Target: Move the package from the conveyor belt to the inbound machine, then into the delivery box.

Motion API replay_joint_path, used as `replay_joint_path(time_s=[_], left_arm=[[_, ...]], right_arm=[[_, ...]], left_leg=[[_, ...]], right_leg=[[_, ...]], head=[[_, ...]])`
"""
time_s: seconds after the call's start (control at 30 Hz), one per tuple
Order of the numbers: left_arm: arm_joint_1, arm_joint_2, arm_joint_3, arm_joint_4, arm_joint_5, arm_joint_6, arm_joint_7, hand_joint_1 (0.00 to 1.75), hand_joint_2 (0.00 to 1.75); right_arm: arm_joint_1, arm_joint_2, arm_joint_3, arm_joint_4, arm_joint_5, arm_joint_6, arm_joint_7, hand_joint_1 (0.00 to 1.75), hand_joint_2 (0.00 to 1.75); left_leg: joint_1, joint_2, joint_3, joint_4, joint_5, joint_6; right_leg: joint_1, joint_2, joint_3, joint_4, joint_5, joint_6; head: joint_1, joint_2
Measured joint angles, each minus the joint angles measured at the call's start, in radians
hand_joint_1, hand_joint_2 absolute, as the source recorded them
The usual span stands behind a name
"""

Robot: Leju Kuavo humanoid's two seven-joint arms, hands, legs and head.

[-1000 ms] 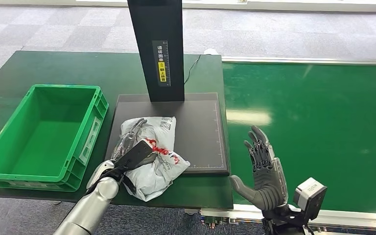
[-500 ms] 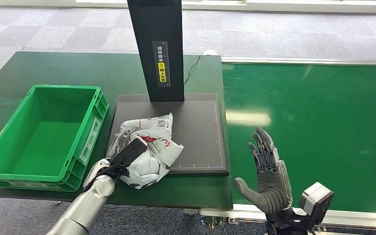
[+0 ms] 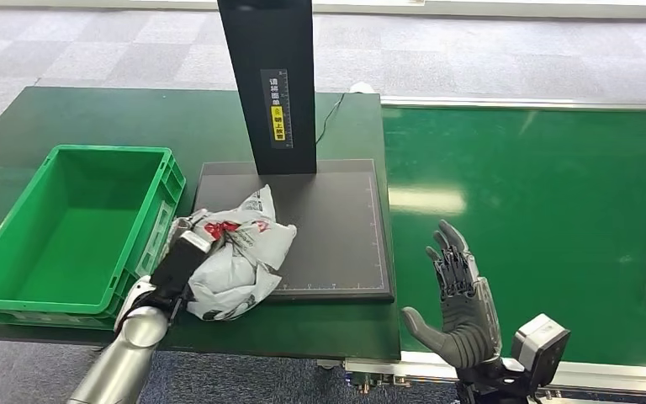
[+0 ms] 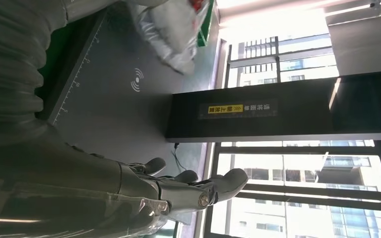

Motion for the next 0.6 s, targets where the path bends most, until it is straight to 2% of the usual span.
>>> replay_joint_path(time_s=[0.13, 0.3, 0.43, 0.6], left_arm=[[0.021, 0.025, 0.071, -0.197, 0.154, -0.045, -0.012, 1.75, 1.75], [0.029, 0.048, 0.182, -0.375, 0.223, -0.067, -0.014, 1.75, 1.75], [0.002, 0.079, 0.268, -0.435, 0.245, -0.054, 0.014, 1.75, 1.75], [-0.054, 0.138, 0.366, -0.423, 0.204, -0.016, 0.077, 1.75, 1.75]], right_arm=[[0.008, 0.002, -0.008, 0.000, 0.004, 0.005, 0.001, 0.00, 1.75], [0.011, 0.018, -0.023, 0.000, 0.018, 0.019, 0.011, 0.00, 1.75], [0.010, 0.034, -0.030, -0.001, 0.029, 0.034, 0.016, 0.00, 1.75], [0.009, 0.044, -0.041, -0.002, 0.035, 0.052, 0.019, 0.00, 1.75]], left_leg=[[0.000, 0.000, -0.002, 0.000, 0.000, 0.000], [0.000, 0.000, -0.002, 0.000, 0.000, 0.000], [0.000, 0.000, -0.001, 0.000, 0.000, 0.000], [0.000, 0.001, -0.001, 0.000, 0.000, 0.000]], right_leg=[[0.000, 0.000, -0.001, 0.000, 0.000, 0.000], [0.000, 0.000, -0.002, 0.000, 0.000, 0.000], [0.000, 0.000, -0.002, 0.000, 0.000, 0.000], [0.000, 0.000, -0.002, 0.000, 0.000, 0.000]], head=[[0.000, 0.000], [0.000, 0.000], [0.000, 0.000], [0.000, 0.000]])
